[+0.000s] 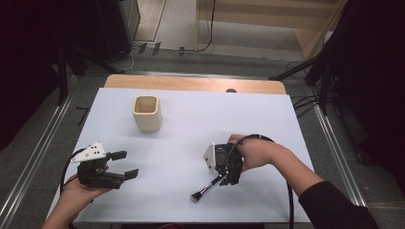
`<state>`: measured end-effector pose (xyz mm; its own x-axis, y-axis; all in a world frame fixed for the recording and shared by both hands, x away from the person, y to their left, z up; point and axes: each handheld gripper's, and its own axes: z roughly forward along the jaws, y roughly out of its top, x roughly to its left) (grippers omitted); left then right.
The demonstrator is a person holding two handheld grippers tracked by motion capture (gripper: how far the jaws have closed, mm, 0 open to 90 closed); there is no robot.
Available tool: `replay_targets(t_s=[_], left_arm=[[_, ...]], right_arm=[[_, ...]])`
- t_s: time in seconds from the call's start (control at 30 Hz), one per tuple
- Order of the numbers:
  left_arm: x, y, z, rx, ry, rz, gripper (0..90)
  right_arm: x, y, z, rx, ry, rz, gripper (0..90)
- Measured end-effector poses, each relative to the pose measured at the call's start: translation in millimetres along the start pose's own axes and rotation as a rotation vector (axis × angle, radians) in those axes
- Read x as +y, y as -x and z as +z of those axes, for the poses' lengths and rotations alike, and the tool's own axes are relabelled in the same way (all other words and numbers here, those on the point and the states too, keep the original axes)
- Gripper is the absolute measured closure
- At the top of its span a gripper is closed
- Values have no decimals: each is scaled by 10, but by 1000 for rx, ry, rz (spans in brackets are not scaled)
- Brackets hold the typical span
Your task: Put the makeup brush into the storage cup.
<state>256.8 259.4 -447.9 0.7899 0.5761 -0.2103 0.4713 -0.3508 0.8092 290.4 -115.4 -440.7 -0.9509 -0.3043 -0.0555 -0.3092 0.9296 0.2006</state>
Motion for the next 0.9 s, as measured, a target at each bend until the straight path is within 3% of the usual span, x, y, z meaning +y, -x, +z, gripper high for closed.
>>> replay_targets(t_s=[0.43, 0.6, 0.77, 0.9], left_arm=[[0, -1, -1, 0, 0, 0, 163], [0, -2, -2, 1, 1, -1, 163], [-1, -1, -2, 2, 0, -3, 163], [0, -2, 0, 0, 0, 0, 163]], right_arm=[[-16, 20, 126, 13, -33, -21, 272], [-20, 8, 169, 25, -54, -7, 281], [-16, 16, 228, 11, -54, -48, 293], [-26, 0, 282, 25, -69, -43, 303]])
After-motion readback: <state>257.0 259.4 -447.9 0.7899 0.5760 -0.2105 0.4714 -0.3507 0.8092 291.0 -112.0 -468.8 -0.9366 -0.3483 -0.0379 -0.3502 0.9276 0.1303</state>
